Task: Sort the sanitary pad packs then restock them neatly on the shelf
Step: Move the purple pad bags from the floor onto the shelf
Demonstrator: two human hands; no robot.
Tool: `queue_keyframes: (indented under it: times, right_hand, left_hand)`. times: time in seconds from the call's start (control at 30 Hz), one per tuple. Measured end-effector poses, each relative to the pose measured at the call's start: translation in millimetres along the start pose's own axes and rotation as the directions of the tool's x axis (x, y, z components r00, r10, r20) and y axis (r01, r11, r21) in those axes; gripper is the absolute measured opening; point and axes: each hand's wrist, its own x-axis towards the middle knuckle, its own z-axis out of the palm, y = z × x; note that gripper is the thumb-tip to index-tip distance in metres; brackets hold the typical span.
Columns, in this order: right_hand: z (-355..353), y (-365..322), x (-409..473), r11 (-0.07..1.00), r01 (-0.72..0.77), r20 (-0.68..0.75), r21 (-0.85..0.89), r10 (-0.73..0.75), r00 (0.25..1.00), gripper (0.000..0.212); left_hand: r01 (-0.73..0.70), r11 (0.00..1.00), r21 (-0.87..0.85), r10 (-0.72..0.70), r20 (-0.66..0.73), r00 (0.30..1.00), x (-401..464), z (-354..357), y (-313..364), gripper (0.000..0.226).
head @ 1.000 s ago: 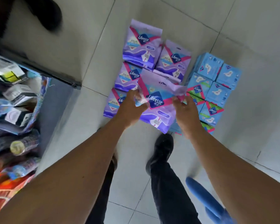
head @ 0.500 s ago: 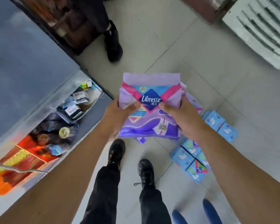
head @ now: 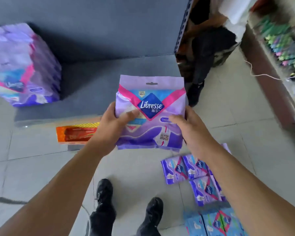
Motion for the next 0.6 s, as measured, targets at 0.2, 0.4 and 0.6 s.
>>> queue_keyframes:
  times: [0.2, 0.4, 0.6]
  right_hand:
    - [134.1, -25.4, 34.0, 0.985, 0.146, 0.115, -0.089, -0.135, 0.984, 0.036]
    - [238.4, -23.7, 59.6, 0.941, 0.264, 0.165, -0.212, -0.232, 0.959, 0.031]
    - [319.3, -5.9, 85.6, 0.909, 0.276, 0.163, -0.311, -0.235, 0.958, 0.022]
  left_hand:
    - [-0.178, 0.984, -0.009, 0.164, -0.345, 0.924, -8.1, -125.5, 24.5, 0.018]
    - [-0.281, 0.960, -0.005, 0.259, -0.374, 0.891, -14.1, -228.9, 18.9, 0.036]
    - [-0.257, 0.963, 0.084, 0.267, -0.453, 0.851, -1.7, -312.8, 9.7, 0.047]
